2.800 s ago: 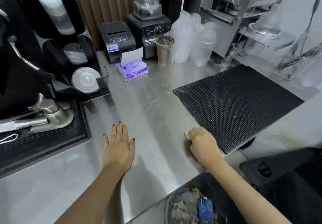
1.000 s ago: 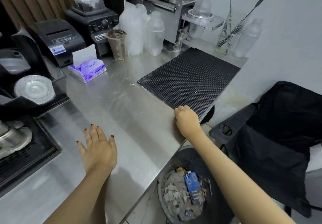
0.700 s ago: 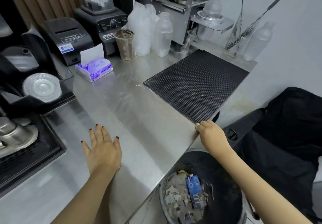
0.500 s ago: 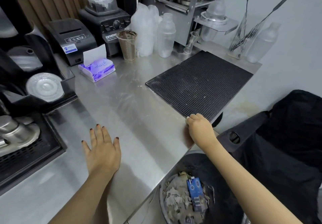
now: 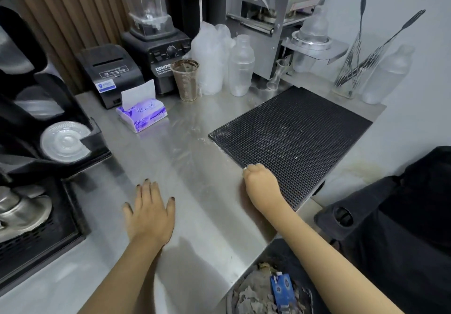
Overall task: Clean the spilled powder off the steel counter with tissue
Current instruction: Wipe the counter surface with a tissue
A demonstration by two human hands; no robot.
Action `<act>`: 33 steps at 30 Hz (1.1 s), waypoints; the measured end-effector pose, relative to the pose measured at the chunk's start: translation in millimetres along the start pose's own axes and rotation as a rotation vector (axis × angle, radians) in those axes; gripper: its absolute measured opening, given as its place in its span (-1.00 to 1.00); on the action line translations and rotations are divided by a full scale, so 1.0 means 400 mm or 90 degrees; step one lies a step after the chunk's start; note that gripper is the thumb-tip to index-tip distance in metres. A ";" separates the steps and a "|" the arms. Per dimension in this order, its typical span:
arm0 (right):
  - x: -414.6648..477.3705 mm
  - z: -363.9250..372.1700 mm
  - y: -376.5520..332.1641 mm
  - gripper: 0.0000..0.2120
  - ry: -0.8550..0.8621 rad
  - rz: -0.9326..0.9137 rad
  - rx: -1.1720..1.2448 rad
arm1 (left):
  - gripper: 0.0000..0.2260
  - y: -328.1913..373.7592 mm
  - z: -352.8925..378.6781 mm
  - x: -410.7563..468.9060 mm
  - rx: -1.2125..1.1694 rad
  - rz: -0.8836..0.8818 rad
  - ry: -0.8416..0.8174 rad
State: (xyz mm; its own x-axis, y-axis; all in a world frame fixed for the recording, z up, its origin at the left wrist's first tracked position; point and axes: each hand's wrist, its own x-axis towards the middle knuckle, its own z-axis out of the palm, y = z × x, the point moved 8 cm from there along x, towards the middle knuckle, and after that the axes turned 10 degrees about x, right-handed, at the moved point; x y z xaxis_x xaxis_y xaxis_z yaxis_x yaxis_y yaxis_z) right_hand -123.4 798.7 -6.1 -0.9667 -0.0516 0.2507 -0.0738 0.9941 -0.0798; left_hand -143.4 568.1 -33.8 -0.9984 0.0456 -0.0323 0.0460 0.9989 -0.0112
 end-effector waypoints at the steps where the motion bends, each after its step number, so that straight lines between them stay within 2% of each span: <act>1: 0.043 -0.007 -0.019 -0.67 0.000 -0.004 -0.004 | -0.47 -0.001 0.014 0.001 0.002 0.000 -0.003; 4: 0.162 0.009 -0.048 -0.93 -0.057 0.025 0.023 | -0.43 -0.005 0.035 0.021 0.006 -0.003 -0.016; 6: 0.218 0.039 -0.057 -0.81 -0.094 0.032 0.049 | -0.44 -0.002 0.036 0.026 0.003 -0.001 -0.029; 8: 0.239 0.018 -0.068 -0.87 -0.045 0.010 0.031 | -0.45 -0.003 0.039 0.027 0.006 -0.004 -0.034; 13: 0.120 0.026 -0.013 -0.72 -0.076 -0.083 -0.017 | -0.46 -0.006 0.041 0.022 -0.002 -0.009 -0.043; 17: 0.031 0.008 0.014 -0.94 -0.011 -0.120 -0.053 | -0.46 -0.007 0.039 0.021 -0.003 -0.006 -0.039; 19: 0.065 0.013 0.000 -0.85 0.008 -0.126 -0.033 | -0.46 -0.005 0.037 0.021 -0.004 -0.002 -0.039; 21: 0.139 0.027 -0.035 -0.92 0.009 -0.144 -0.056 | -0.46 -0.004 0.035 0.021 -0.006 -0.003 -0.037; 22: 0.192 0.045 -0.052 -0.92 -0.025 -0.133 -0.066 | -0.45 -0.003 0.035 0.023 -0.007 -0.003 -0.036; 24: 0.299 0.060 -0.093 -0.76 -0.058 -0.129 -0.051 | -0.40 -0.003 0.036 0.027 -0.008 -0.003 -0.040; 25: 0.341 0.063 -0.102 -0.76 -0.058 -0.105 -0.036 | -0.35 -0.003 0.037 0.027 -0.004 -0.003 -0.042; 27: 0.398 0.088 -0.117 -0.91 -0.144 -0.067 0.030 | -0.27 -0.003 0.041 0.028 0.001 -0.004 -0.050; 28: 0.415 0.096 -0.114 -0.85 -0.151 -0.048 0.051 | -0.27 -0.005 0.042 0.028 -0.002 -0.006 -0.053; 31: 0.399 0.092 -0.102 -0.90 -0.117 -0.080 0.054 | -0.32 -0.006 0.043 0.027 -0.012 -0.004 -0.057; 33: 0.350 0.075 -0.094 -0.86 -0.036 -0.136 0.026 | -0.36 -0.005 0.041 0.027 -0.012 0.001 -0.060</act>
State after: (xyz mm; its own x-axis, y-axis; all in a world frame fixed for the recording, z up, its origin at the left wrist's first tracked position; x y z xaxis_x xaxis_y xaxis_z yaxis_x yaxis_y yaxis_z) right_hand -263.5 751.2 3.2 -0.9399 -0.2676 0.2123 -0.2876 0.9552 -0.0692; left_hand -153.6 566.5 -50.5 -0.9910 0.0466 -0.1255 0.0460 0.9989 0.0079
